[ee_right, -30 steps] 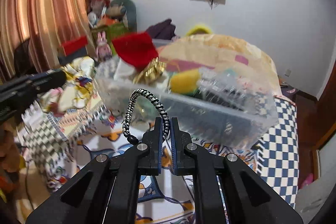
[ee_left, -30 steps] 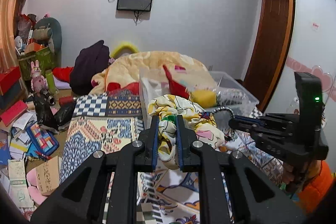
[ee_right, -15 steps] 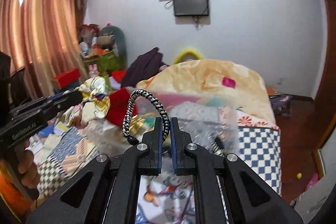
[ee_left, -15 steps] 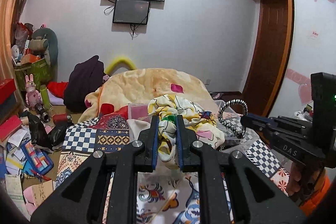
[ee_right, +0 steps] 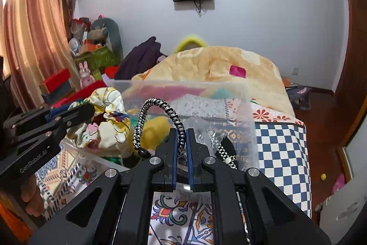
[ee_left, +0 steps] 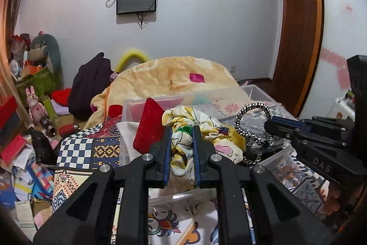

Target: Organize soft objects

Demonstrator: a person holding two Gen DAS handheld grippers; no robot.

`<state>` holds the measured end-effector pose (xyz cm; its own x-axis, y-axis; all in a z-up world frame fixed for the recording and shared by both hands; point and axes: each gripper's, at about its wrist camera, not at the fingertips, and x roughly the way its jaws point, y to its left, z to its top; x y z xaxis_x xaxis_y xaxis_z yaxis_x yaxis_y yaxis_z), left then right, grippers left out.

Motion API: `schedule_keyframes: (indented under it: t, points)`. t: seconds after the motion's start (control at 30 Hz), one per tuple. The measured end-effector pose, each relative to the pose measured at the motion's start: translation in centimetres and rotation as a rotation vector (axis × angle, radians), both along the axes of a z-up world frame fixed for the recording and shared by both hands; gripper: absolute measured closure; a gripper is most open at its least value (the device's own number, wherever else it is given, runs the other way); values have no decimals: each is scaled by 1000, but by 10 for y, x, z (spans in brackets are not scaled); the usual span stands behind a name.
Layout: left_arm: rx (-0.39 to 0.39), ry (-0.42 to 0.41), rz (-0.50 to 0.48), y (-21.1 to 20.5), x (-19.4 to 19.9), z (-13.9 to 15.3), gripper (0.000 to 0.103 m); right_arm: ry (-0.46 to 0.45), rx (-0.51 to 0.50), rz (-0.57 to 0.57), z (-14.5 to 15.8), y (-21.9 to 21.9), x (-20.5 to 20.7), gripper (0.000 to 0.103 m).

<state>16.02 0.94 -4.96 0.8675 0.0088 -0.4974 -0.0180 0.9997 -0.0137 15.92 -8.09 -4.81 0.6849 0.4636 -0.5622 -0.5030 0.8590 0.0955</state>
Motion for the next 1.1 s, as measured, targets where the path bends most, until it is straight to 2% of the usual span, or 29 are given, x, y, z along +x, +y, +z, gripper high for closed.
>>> schedule_keyframes:
  t: [0.2, 0.37, 0.57, 0.67, 0.8, 0.9, 1.0, 1.07, 1.1]
  points:
    - [11, 1, 5, 1, -4, -2, 68, 0, -25, 17, -2, 3, -4, 95]
    - [-15, -25, -2, 5, -15, 10, 64, -17, -9, 16, 6, -3, -8, 75]
    - [-43, -114, -12, 10, -38, 39, 63, -53, 61, 45, 26, -17, -22, 74]
    - [-45, -175, -4, 9, -53, 56, 53, -91, 97, 58, 42, -23, -34, 74]
    - [-45, -239, -8, 6, -73, 76, 50, -159, 148, 78, 66, -31, -55, 74]
    - [-43, -275, -18, 3, -86, 86, 40, -198, 185, 95, 80, -37, -69, 74]
    - [-42, -311, -25, -1, -100, 93, 24, -234, 201, 101, 88, -40, -81, 60]
    - [-44, -328, -29, -1, -107, 97, 19, -268, 206, 85, 92, -42, -89, 48]
    - [-41, -334, -30, -2, -109, 98, 16, -285, 208, 82, 93, -43, -93, 46]
